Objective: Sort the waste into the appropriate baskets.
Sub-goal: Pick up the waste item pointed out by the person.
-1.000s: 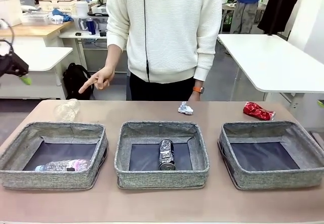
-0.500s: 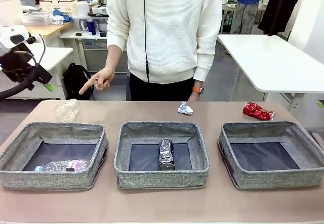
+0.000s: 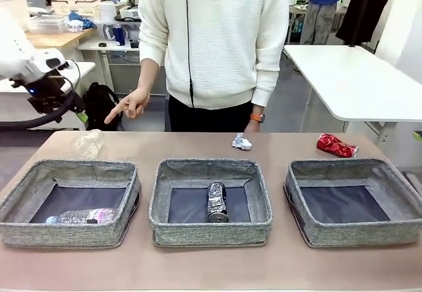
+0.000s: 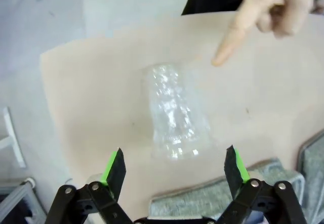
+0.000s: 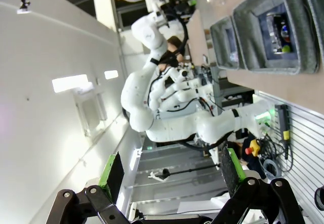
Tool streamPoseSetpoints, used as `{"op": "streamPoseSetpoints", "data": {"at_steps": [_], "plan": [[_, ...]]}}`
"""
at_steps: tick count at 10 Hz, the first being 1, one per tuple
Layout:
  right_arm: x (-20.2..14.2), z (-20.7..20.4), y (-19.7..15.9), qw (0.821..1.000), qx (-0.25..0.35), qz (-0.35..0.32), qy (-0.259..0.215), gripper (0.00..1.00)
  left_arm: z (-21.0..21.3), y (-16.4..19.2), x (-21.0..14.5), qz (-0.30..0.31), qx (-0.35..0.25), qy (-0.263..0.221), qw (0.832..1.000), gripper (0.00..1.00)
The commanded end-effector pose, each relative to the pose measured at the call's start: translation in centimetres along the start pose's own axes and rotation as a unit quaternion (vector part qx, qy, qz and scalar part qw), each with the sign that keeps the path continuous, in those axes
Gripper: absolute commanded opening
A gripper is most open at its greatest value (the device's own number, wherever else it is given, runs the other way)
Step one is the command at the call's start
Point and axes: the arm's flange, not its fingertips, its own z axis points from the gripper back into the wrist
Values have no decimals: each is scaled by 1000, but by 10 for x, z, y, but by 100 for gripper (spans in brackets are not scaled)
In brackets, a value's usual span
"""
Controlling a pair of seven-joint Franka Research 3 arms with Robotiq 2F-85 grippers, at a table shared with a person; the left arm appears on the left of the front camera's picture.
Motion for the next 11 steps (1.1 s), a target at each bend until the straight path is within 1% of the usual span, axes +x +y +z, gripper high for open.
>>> {"op": "streamPoseSetpoints", "data": {"at_steps": [1,3,5,8,11], "plan": [[-2,2,1,1000,1,6,4,100,-14,6,21,38,11,-7,999,100],[-2,2,1,1000,1,6,4,100,-32,5,29,36,-2,8,999,100],[-2,2,1,1000,1,6,4,100,-50,2,29,45,-1,19,999,100],[-2,2,1,1000,1,6,4,100,-81,-10,15,48,14,49,998,100],[-2,2,1,1000,1,6,4,100,-96,-24,4,38,27,62,997,100]]}}
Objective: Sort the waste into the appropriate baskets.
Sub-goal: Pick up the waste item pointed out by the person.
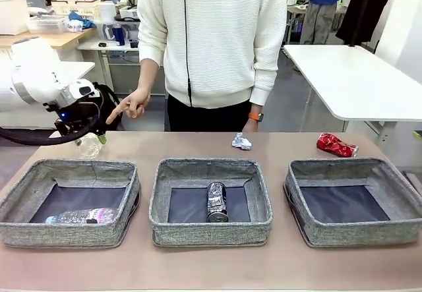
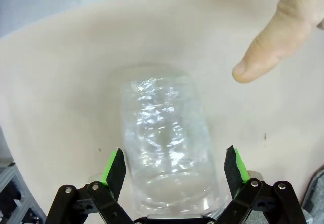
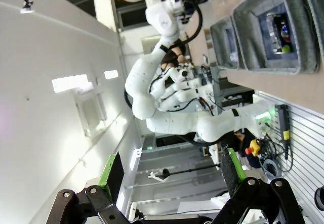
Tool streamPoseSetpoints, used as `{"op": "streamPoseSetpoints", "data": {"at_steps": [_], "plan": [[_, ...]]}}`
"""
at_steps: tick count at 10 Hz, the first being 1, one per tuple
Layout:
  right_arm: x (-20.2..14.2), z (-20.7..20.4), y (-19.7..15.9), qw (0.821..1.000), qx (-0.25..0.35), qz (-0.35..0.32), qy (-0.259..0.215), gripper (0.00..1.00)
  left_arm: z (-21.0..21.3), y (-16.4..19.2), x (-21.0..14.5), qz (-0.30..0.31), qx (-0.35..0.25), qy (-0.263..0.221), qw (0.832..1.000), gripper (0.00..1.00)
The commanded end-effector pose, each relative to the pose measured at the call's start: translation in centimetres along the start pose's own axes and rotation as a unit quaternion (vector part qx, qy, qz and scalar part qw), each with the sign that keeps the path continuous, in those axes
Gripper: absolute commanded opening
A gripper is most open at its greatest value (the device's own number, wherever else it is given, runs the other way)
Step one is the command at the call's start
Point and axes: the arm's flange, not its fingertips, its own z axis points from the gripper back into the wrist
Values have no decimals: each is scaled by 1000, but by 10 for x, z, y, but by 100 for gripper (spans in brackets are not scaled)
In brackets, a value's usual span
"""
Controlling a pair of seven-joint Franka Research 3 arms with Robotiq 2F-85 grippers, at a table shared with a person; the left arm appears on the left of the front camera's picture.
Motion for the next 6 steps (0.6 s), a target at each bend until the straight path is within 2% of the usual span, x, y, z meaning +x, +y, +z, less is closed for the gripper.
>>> {"op": "streamPoseSetpoints", "data": {"at_steps": [1,2,3,4,5,6], "plan": [[-2,2,1,1000,1,6,4,100,-1,-4,-6,9,18,2,1000,100],[-2,2,1,1000,1,6,4,100,-2,-3,-7,12,21,7,1000,100],[-2,2,1,1000,1,6,4,100,-1,-3,-7,13,28,19,999,95],[-2,2,1,1000,1,6,4,100,-1,-3,-8,20,33,22,999,80],[-2,2,1,1000,1,6,4,100,-1,-2,-8,20,33,23,999,75],[-2,2,1,1000,1,6,4,100,-1,-3,-8,18,35,25,999,60]]}}
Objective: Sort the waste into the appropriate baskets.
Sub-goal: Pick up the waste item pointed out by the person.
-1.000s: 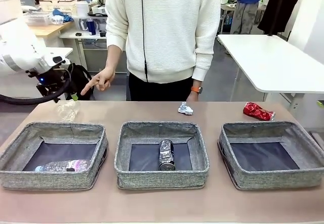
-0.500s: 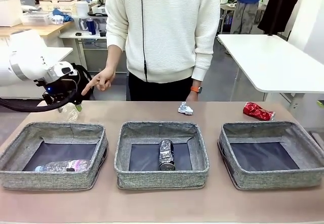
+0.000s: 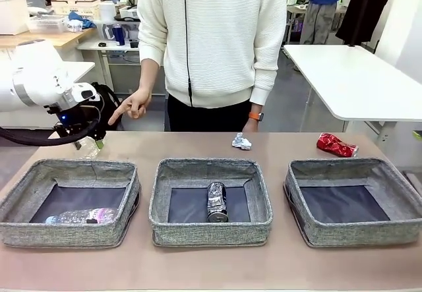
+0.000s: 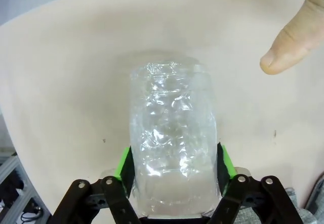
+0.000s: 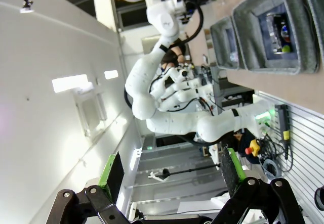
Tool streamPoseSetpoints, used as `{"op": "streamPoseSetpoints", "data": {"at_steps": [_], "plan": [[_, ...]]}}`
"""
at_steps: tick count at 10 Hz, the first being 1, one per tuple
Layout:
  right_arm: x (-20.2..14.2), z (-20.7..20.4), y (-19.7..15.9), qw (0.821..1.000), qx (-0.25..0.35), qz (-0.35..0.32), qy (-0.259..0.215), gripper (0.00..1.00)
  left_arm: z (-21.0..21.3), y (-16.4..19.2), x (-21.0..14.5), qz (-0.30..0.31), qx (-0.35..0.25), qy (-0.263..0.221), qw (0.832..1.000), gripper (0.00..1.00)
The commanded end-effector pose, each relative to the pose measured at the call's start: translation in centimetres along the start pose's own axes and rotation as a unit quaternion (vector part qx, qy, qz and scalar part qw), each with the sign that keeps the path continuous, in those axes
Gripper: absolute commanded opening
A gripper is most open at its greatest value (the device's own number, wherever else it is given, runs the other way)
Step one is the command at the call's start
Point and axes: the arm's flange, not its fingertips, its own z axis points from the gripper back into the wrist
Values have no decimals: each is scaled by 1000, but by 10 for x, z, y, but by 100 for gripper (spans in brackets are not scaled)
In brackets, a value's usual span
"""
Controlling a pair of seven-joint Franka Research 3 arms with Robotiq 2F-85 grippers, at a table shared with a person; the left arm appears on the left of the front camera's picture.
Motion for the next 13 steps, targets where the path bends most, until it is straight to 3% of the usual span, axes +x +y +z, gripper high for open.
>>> {"op": "streamPoseSetpoints", "data": {"at_steps": [1,2,3,9,10,11,13], "plan": [[-2,2,1,1000,1,6,4,100,2,-1,-4,9,16,12,1000,55],[-2,2,1,1000,1,6,4,100,1,0,-4,13,26,13,999,41],[-2,2,1,1000,1,6,4,100,2,1,-4,16,23,19,999,37],[-2,2,1,1000,1,6,4,100,41,8,-16,71,42,1,997,37],[-2,2,1,1000,1,6,4,100,74,10,-23,104,47,-18,993,37],[-2,2,1,1000,1,6,4,100,124,8,-38,140,10,-38,989,37],[-2,2,1,1000,1,6,4,100,222,-19,-96,234,-48,23,971,37]]}}
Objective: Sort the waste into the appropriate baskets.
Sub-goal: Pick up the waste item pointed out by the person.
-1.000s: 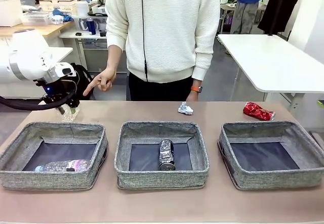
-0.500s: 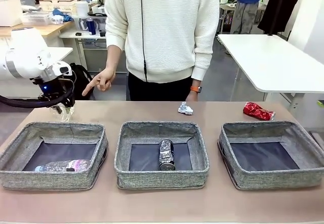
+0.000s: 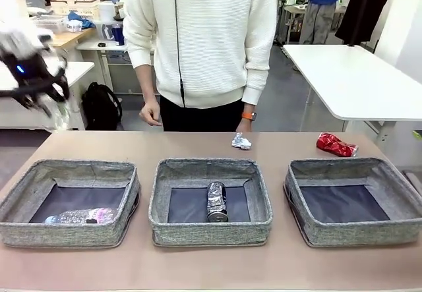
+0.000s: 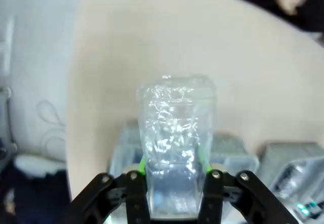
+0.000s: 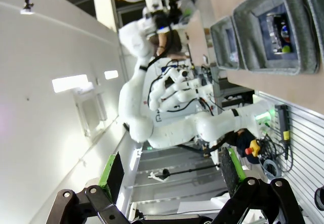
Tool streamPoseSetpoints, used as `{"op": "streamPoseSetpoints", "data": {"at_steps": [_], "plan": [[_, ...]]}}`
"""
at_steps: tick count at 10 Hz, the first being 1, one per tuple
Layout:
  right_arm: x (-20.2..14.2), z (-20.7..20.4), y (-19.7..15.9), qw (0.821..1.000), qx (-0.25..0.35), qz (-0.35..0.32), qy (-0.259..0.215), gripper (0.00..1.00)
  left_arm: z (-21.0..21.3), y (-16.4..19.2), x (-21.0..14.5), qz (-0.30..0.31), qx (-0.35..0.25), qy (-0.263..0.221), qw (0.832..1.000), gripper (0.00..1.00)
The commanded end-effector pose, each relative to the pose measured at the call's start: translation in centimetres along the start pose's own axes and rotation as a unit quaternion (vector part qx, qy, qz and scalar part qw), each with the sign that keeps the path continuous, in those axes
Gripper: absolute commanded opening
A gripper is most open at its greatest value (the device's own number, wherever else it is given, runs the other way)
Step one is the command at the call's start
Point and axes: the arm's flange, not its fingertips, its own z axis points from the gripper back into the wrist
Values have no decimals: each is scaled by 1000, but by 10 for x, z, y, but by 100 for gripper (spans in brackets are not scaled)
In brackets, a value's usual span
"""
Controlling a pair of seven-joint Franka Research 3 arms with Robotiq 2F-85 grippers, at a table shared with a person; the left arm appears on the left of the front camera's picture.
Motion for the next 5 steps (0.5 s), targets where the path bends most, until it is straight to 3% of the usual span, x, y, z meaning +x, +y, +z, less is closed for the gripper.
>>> {"op": "streamPoseSetpoints", "data": {"at_steps": [1,2,3,4,5], "plan": [[-2,1,1,1000,1,6,4,100,64,-17,-86,83,-82,75,990,37],[-2,1,1,1000,1,6,4,100,76,-27,-132,101,-94,65,988,37],[-2,1,1,1000,1,6,4,100,78,-35,-169,63,-109,70,990,37],[-2,1,1,1000,1,6,4,100,76,-32,-179,5,-104,47,994,37],[-2,1,1,1000,1,6,4,100,60,-9,-144,-129,-51,-32,990,37]]}}
